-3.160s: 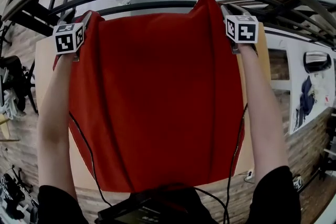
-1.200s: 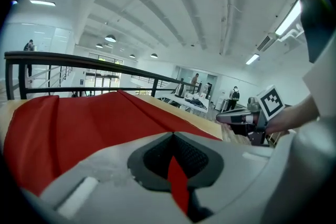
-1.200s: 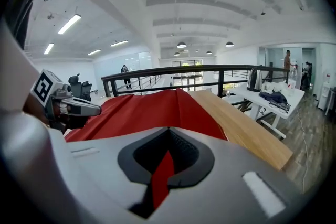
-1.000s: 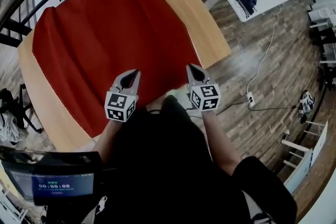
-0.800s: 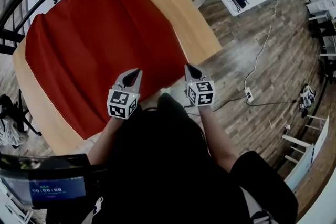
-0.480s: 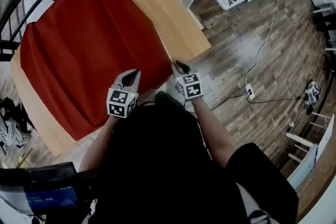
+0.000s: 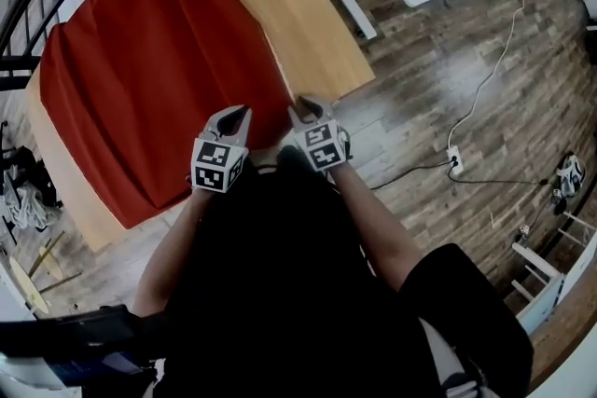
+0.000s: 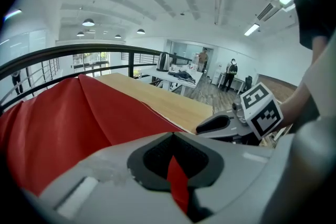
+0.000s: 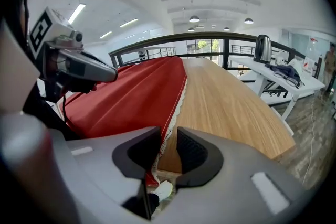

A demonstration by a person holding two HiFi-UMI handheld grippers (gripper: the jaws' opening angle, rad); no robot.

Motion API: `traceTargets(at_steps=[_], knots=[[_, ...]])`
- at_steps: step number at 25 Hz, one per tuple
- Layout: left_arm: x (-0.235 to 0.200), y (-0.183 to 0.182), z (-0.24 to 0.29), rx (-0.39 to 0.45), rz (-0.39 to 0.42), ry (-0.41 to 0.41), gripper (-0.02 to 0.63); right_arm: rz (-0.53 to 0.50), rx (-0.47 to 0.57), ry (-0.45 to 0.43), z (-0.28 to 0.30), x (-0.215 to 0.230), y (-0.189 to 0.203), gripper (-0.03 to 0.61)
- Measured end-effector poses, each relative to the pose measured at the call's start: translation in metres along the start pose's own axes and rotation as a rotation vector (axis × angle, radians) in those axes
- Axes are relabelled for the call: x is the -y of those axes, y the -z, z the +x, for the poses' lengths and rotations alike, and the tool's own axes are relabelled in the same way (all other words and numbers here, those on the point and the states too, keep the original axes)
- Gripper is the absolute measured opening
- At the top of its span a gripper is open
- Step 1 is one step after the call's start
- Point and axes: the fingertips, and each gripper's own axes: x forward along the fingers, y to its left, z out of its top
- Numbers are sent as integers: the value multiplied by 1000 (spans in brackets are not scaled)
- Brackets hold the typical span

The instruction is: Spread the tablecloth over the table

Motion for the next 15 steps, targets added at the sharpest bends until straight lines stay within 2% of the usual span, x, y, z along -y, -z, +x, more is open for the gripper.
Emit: traceTargets(at_steps=[5,9,12,15], knots=[[9,-5,22,-25,27,18,6,-25,-8,-12,3,5,2,44],[12,-23,35,-18,55,38,6,52,-10,-42,-3,19,-4,16],[6,-41,37,-1,74,34,6,114,58,2,-20,53,-20,15],[-5,-50,41,4,80,20,6,122,102,90,-38,111,-31,15]])
